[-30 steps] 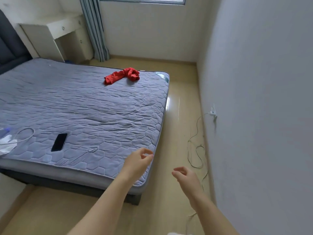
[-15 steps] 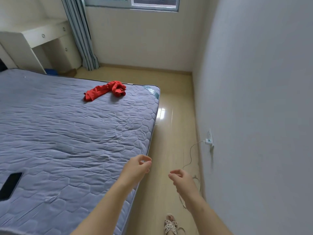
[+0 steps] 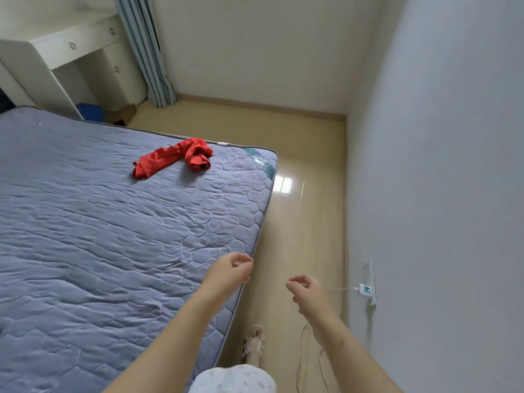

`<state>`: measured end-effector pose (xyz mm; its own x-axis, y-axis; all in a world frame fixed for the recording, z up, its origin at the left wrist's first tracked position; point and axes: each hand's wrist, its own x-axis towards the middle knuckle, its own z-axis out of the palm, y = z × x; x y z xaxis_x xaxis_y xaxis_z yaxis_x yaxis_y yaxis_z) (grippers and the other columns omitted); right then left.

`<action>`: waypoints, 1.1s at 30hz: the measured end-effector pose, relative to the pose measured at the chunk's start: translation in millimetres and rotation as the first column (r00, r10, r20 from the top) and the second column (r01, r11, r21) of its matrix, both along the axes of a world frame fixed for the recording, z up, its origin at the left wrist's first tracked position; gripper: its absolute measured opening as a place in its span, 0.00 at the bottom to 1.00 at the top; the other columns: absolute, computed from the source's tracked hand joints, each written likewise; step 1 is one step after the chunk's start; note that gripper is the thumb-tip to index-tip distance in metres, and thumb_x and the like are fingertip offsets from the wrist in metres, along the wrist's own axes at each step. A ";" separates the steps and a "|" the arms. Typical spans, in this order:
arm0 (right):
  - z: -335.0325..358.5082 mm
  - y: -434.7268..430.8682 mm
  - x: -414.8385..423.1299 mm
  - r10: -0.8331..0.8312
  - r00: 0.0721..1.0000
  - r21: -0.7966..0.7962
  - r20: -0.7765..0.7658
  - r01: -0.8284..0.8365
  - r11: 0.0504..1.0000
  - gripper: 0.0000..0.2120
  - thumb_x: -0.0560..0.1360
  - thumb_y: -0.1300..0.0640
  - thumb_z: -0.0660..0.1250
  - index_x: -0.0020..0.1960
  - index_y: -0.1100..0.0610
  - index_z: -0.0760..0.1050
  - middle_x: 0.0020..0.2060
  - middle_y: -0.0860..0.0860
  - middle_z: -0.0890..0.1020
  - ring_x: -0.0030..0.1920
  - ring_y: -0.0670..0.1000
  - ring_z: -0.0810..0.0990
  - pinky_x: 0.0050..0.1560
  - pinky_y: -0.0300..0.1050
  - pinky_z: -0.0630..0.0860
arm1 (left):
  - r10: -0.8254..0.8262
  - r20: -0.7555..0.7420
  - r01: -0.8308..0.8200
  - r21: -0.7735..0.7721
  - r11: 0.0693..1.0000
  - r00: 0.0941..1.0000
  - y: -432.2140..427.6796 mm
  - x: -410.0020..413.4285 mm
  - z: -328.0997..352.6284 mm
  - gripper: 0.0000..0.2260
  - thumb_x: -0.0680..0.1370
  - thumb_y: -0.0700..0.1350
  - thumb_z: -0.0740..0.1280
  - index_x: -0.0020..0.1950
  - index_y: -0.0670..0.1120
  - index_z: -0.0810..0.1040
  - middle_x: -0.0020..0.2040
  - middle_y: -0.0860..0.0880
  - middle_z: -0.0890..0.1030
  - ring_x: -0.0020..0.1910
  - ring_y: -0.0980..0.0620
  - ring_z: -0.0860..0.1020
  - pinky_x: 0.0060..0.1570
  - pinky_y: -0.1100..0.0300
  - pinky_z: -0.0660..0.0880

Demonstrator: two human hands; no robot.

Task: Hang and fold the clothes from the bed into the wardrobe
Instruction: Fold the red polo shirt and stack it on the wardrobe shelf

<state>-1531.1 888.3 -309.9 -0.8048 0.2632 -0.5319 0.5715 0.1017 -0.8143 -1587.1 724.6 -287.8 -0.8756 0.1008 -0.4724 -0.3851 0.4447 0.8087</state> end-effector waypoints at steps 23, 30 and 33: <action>-6.6 -60.5 -481.8 0.421 0.900 0.130 0.112 -0.434 0.892 0.02 0.75 0.57 0.64 0.46 0.53 0.74 0.39 0.46 0.76 0.39 0.47 0.75 0.36 0.38 0.68 | 0.352 0.075 -0.348 -0.065 0.935 0.933 -75.3 -409.2 -25.4 0.06 0.76 0.44 0.63 0.41 0.52 0.76 0.38 0.48 0.79 0.46 0.45 0.80 0.42 0.59 0.69; -58.4 -95.3 -616.2 0.603 0.779 0.119 0.171 -0.624 0.772 0.04 0.74 0.59 0.63 0.42 0.51 0.73 0.39 0.48 0.78 0.42 0.50 0.76 0.39 0.40 0.69 | 0.570 0.117 -0.560 -0.104 0.822 0.813 -104.0 -499.0 -71.2 0.08 0.76 0.44 0.63 0.37 0.55 0.75 0.40 0.51 0.79 0.46 0.48 0.81 0.44 0.62 0.71; -95.6 -103.0 -679.7 0.655 0.720 0.096 0.229 -0.686 0.721 0.04 0.75 0.60 0.63 0.48 0.53 0.72 0.41 0.48 0.77 0.40 0.51 0.75 0.35 0.40 0.68 | 0.662 0.206 -0.662 -0.082 0.745 0.720 -102.4 -543.1 -107.4 0.09 0.76 0.41 0.63 0.38 0.53 0.75 0.40 0.49 0.79 0.40 0.49 0.80 0.39 0.62 0.70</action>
<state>-2210.8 785.3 -405.5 -0.7059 -0.2171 -0.6742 0.4250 0.6317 -0.6483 -2130.2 622.2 -395.2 -0.5993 -0.4681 -0.6493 -0.7397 0.0137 0.6728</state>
